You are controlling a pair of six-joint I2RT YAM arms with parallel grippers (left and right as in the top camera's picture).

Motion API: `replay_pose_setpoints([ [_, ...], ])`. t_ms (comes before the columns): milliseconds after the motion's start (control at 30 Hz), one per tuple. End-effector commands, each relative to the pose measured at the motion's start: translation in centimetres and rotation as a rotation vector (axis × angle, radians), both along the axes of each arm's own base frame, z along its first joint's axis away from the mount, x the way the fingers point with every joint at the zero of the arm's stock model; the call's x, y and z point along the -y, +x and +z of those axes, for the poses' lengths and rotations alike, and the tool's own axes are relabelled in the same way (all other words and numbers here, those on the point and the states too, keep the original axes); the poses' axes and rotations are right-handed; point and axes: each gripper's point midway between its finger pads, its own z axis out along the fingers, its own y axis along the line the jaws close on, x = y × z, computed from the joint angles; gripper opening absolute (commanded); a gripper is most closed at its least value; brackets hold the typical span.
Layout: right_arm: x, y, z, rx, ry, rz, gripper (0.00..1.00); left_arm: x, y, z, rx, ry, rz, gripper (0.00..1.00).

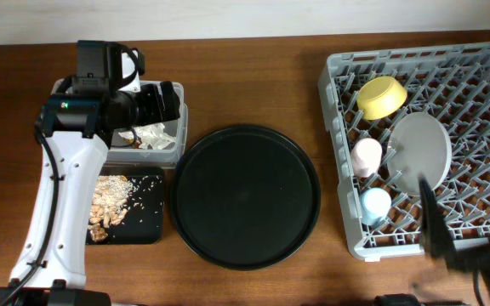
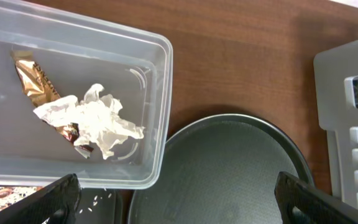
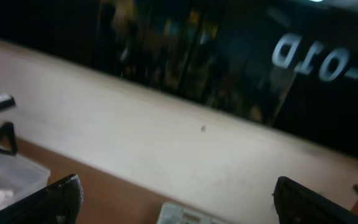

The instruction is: Sort waste into correct bins and load items into the dishwasher rack

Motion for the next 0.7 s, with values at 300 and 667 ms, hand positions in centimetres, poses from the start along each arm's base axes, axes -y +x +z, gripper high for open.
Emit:
replay_pose_setpoints([
  [300, -0.9, 2.0, -14.1, 0.090, 0.062, 0.064, 0.99, -0.1, 0.0, 1.4, 0.036, 0.003, 0.003, 0.99],
  [667, -0.6, 7.9, -22.9, 0.103, 0.166, 0.059, 0.99, -0.1, 0.0, 1.3, 0.036, 0.004, 0.003, 0.99],
])
